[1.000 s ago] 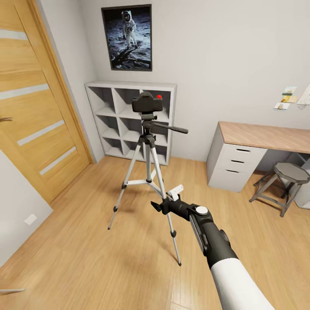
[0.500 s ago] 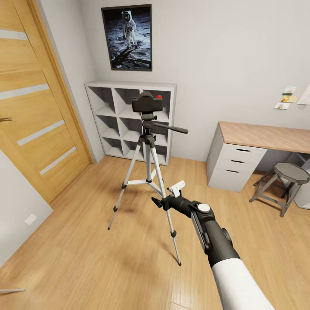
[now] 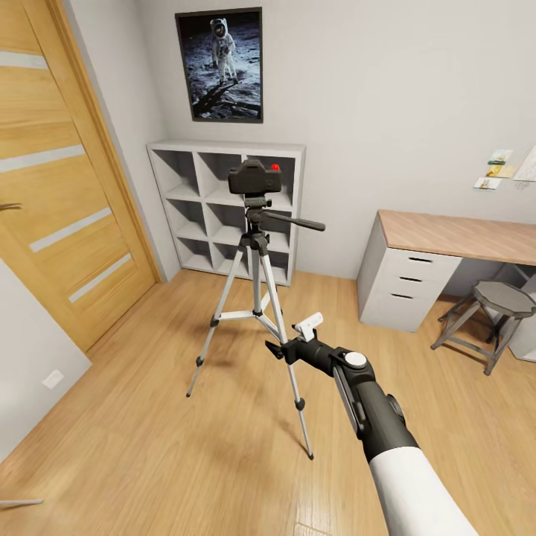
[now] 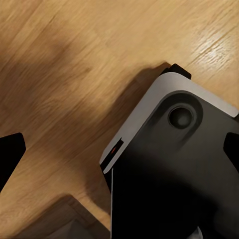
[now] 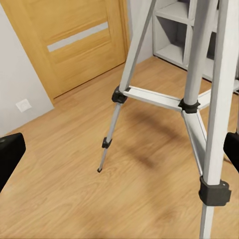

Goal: Attach the digital camera to the camera tripod in the bedroom.

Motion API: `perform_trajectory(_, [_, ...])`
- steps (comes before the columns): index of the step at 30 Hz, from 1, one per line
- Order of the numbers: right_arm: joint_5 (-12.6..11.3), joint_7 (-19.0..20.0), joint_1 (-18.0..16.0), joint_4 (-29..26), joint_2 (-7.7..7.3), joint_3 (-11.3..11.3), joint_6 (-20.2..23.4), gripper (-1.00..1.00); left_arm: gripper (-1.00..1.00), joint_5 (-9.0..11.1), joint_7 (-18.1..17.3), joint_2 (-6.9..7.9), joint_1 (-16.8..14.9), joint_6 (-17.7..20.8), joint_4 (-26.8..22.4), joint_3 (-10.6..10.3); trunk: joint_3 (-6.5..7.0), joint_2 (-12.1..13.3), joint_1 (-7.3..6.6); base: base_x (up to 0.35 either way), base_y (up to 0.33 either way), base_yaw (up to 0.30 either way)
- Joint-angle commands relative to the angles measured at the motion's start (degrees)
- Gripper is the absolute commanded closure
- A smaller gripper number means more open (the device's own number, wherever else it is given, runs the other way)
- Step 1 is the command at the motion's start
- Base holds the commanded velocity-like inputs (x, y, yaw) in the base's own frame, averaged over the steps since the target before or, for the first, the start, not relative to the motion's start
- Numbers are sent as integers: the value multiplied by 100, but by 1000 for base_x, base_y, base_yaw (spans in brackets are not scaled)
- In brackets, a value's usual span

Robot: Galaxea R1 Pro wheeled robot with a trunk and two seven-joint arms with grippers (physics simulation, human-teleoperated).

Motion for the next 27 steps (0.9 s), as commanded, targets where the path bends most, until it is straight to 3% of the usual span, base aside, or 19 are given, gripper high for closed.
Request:
perform_trajectory(1, [36,28,-4,-10,2,-9,27,-100,-100,39,-1,0,-4,-15,5,-39,-10,-11,3,0,0,0])
perform_trajectory(13, [43,26,-4,-10,-52,-109,27,-100,-100,45,0,2,-4,-19,9,-38,-10,-11,3,0,0,0])
perform_trajectory(27, [36,28,-4,222,-492,-561,62,-100,-100,42,-1,-2,-4,-22,10,-38,-10,-11,3,0,0,0])
